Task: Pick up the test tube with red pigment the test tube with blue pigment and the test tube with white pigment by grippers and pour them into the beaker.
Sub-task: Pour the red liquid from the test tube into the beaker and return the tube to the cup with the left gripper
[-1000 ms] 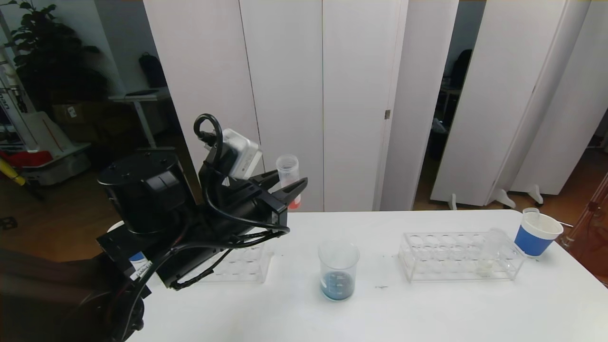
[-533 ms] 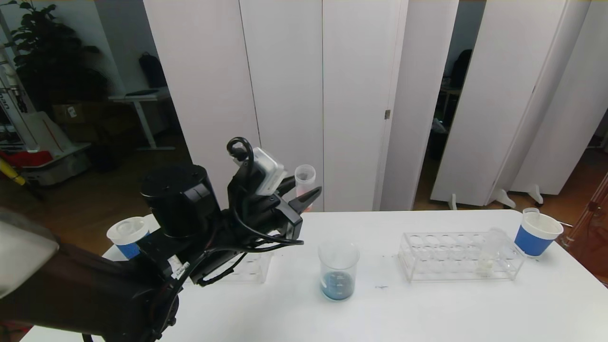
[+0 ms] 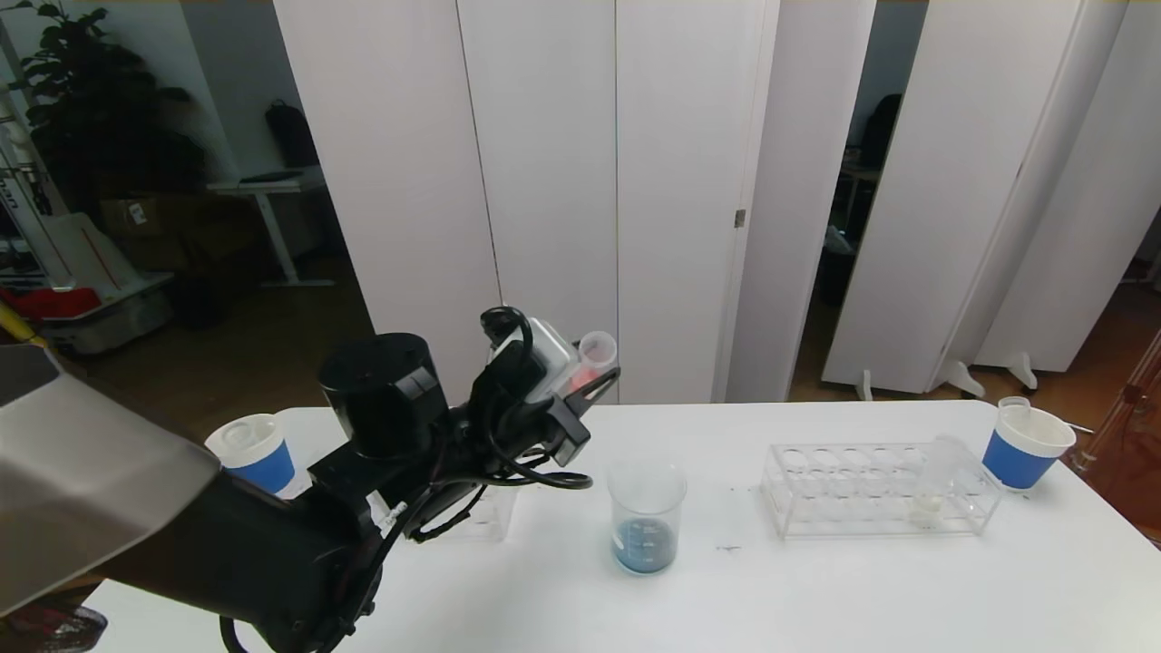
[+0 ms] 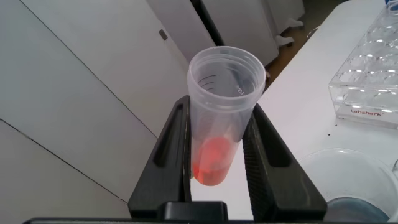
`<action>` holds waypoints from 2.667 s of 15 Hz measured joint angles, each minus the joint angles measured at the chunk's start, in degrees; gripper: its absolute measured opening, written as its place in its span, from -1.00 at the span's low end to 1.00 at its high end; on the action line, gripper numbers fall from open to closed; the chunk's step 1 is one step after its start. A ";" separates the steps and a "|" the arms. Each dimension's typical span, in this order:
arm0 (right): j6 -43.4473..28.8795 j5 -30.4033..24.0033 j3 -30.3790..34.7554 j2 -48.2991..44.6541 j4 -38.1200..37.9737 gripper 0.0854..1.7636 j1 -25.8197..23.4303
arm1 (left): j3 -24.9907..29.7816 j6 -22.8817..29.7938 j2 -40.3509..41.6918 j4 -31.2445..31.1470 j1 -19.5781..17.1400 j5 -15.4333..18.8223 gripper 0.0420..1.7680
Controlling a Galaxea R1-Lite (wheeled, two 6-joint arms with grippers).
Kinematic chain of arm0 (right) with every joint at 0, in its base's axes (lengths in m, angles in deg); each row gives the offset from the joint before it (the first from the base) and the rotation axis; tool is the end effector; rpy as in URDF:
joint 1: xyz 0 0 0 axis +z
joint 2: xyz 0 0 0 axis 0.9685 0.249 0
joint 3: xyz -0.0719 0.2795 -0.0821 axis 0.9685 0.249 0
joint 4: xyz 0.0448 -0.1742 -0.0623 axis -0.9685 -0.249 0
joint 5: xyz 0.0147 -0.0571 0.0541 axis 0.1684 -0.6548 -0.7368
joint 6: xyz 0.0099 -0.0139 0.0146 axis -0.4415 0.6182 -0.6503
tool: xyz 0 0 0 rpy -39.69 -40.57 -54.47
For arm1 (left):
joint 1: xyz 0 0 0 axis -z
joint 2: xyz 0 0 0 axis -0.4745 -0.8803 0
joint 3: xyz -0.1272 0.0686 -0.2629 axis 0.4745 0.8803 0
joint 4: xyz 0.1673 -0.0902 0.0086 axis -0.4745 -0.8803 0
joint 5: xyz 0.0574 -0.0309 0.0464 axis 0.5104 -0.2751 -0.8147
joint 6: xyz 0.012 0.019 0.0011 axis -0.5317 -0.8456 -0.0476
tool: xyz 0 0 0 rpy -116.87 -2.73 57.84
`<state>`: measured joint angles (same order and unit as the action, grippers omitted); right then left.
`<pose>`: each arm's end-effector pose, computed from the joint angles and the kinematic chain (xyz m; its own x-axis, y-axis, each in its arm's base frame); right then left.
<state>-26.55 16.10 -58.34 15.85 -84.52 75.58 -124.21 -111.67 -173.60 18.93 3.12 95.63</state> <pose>-0.0229 -0.0001 0.0763 1.0000 -0.0039 0.0089 0.0038 0.9999 0.0167 0.2933 -0.1841 0.1475 0.7425 -0.6644 0.0854 0.5385 0.6679 0.5138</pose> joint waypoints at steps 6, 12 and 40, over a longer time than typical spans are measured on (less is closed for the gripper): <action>0.02 -0.01 0.00 0.00 -0.02 0.98 0.00 | 0.67 -5.90 -2.34 3.49 0.02 3.58 -0.39; 0.02 -0.01 0.00 0.00 -0.02 0.98 0.00 | 0.85 -15.97 -4.43 4.43 -0.01 5.39 -0.39; 0.02 0.00 0.00 0.00 -0.02 0.98 0.00 | -4.66 -36.56 -14.60 12.87 -4.14 20.42 -0.39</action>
<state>-26.53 16.10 -58.34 15.85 -84.54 75.58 -128.87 -148.23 -188.21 31.80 -1.02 116.05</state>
